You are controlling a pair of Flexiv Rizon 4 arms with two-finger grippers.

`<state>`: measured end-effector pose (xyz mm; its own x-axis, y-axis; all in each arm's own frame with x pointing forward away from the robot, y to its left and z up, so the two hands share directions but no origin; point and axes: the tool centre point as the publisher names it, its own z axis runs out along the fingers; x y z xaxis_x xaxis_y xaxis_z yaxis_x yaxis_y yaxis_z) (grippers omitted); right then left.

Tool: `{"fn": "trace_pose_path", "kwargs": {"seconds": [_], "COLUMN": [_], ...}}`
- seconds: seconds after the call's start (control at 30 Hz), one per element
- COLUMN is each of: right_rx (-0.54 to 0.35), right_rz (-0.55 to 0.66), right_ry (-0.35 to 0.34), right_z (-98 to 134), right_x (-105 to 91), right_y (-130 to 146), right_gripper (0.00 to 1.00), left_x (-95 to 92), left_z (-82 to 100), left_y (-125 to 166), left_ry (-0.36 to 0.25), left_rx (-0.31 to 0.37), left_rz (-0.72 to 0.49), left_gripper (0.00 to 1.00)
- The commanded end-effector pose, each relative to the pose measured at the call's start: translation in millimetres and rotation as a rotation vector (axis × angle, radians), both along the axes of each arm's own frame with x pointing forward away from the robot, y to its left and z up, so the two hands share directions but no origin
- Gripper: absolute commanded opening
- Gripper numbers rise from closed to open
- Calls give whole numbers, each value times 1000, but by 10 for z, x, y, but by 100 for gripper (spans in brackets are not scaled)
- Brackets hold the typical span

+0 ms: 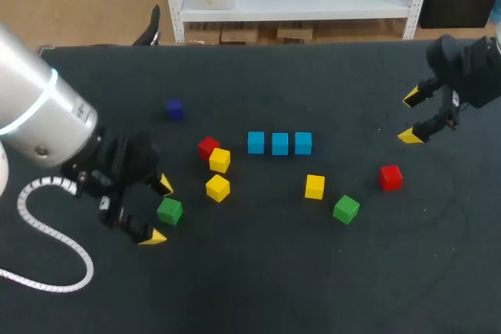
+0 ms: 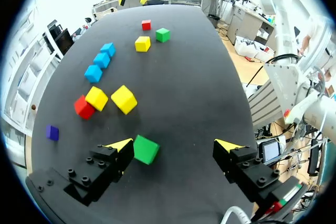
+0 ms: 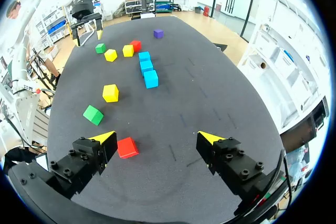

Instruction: Place the blue cubes, place green cubes on the blue cubes, place the yellow cubes on the green cubes, then place the red cubes on the yellow cubes, and place purple cube on the red cubes.

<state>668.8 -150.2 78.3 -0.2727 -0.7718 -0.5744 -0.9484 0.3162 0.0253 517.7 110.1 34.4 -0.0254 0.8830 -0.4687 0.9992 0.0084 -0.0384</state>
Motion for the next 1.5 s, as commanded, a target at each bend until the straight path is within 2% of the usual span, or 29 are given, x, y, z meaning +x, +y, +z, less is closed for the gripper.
{"fn": "trace_pose_path", "kwargs": {"seconds": [0.03, 0.17, 0.4, 0.5, 0.9, 1.27, 1.3, 1.37, 1.43, 1.47, 1.5], "right_rx": [2, 2, 2, 2, 2, 2, 2, 2, 2, 2, 2], "right_rz": [1, 1, 1, 1, 1, 1, 1, 1, 1, 1, 1], "right_ry": [0, 0, 0, 0, 0, 0, 0, 0, 0, 0, 0], "right_z": [-4, -4, -4, -4, -4, -4, -4, -4, -4, -4, -4], "right_x": [4, 4, 4, 4, 4, 4, 4, 4, 4, 4, 4], "right_y": [-1, -1, -1, -1, -1, -1, -1, -1, -1, -1, -1], "right_gripper": [100, 100, 100, 100, 100, 100, 100, 100, 100, 100, 100], "left_x": [44, 128, 295, 364, 533, 503, 501, 501, 503, 504, 505], "left_z": [-129, -171, -145, -154, -242, -351, -360, -381, -401, -410, -418], "left_y": [82, 76, 67, 52, 46, 14, 15, 17, 18, 17, 14], "left_ry": [-7, -27, -87, -95, -83, -84, -85, -85, -85, -84, -84], "left_rx": [-4, 16, 2, 0, -12, -21, -22, -22, -22, -21, -20], "left_rz": [-26, -83, -156, -192, -312, -356, -358, -359, -360, -360, -361], "left_gripper": [100, 100, 100, 100, 100, 100, 93, 85, 63, 58, 49]}}
